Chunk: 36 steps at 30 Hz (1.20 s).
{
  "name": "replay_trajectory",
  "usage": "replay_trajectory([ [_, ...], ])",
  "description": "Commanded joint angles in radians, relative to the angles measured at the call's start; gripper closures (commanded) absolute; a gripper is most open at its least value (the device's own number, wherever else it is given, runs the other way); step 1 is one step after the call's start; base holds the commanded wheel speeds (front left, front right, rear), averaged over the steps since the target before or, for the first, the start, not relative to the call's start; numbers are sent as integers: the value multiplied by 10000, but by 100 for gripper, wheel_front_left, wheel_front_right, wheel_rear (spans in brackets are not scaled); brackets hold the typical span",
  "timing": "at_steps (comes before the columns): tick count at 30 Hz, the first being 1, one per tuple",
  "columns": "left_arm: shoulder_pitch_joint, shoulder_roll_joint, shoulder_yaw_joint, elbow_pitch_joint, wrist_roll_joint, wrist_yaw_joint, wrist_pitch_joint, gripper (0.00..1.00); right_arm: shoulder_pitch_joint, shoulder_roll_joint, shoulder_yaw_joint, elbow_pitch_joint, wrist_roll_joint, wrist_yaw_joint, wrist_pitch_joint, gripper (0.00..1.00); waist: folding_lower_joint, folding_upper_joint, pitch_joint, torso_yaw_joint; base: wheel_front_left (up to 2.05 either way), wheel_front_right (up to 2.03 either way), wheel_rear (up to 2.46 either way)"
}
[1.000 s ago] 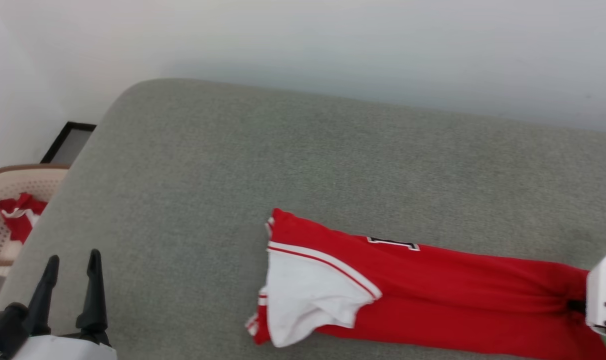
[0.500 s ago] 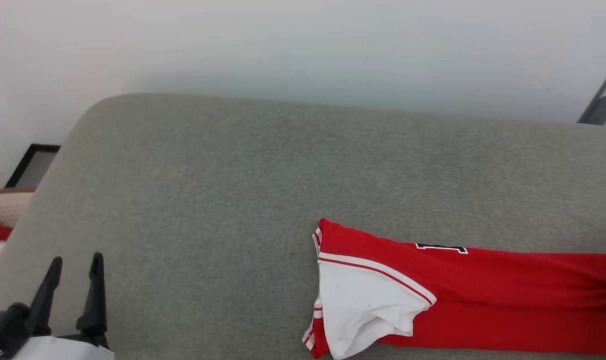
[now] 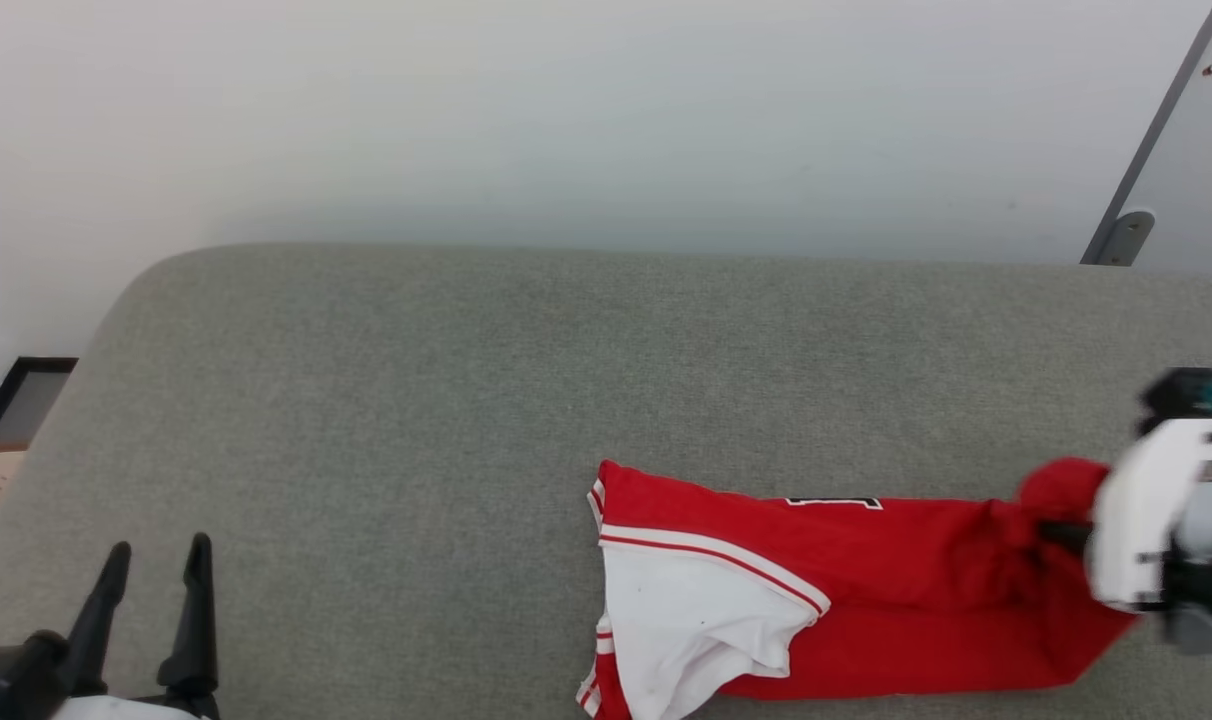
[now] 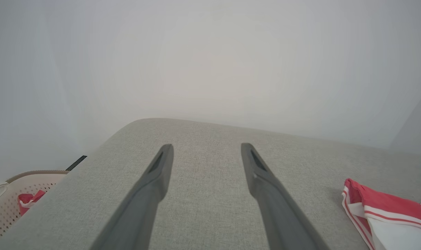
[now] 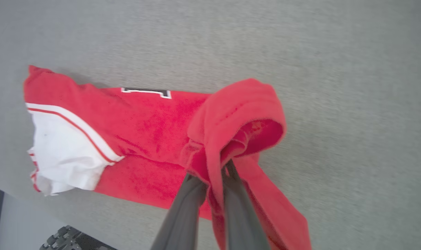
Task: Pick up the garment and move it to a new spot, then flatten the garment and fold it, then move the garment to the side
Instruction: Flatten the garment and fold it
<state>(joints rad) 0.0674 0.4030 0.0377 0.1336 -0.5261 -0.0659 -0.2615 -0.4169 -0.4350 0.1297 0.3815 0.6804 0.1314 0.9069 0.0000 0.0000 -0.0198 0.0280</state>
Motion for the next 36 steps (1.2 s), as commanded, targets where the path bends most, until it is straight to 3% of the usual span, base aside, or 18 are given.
replay_trajectory([
  [1, 48, -37, -13, 8, 110, -14, -41, 0, 115, 148, 63, -116, 44, -18, 30, 100, 0, 0, -20, 13, 0, 0, 0],
  [6, -205, -94, -239, 100, 117, -68, 17, 0, 278, 1159, 364, -1117, 365, -18, 211, 100, 0, 0, -35, 291, 0, 0, 0],
  [12, -615, -169, -605, 271, 156, -150, 111, 0, 69, 2388, 1042, -1186, 241, -18, -168, 100, 0, 0, 9, 790, 0, 0, 0],
  [19, -1174, -267, -990, 511, 166, -251, 185, 0, -331, 3250, 1999, -339, 86, -18, -896, 100, 0, 0, 166, 1416, 0, 0, 0],
  [27, -1602, -360, -1197, 811, 99, -331, 130, 0, -979, 3485, 2769, 1395, -299, -18, -1902, 100, 0, 0, 329, 1890, 0, 0, 0],
  [28, -1629, -373, -1189, 843, 83, -339, 123, 0, -1077, 3510, 2826, 1604, -341, -18, -2052, 74, 0, 0, 339, 1907, 0, 0, 0],
  [29, -1645, -395, -1184, 877, 55, -350, 106, 0, -1159, 3534, 2911, 1824, -390, -18, -2174, 56, 0, 0, 350, 1917, 0, 0, 0],
  [30, -1649, -395, -1186, 916, 62, -362, 97, 0, -1239, 3556, 2968, 2028, -380, -18, -2285, 18, 0, 0, 354, 1919, 0, 0, 0],
  [31, -1647, -379, -1181, 947, 77, -365, 81, 0, -1308, 3569, 2985, 2235, -334, -18, -2367, 0, 0, 0, 356, 1910, 0, 0, 0],
  [36, -1527, -340, -1021, 1049, -29, -374, 50, 0, -1708, 3630, 3477, 2628, -64, -18, -2568, 0, 0, 0, 292, 1709, 0, 0, 0],
])
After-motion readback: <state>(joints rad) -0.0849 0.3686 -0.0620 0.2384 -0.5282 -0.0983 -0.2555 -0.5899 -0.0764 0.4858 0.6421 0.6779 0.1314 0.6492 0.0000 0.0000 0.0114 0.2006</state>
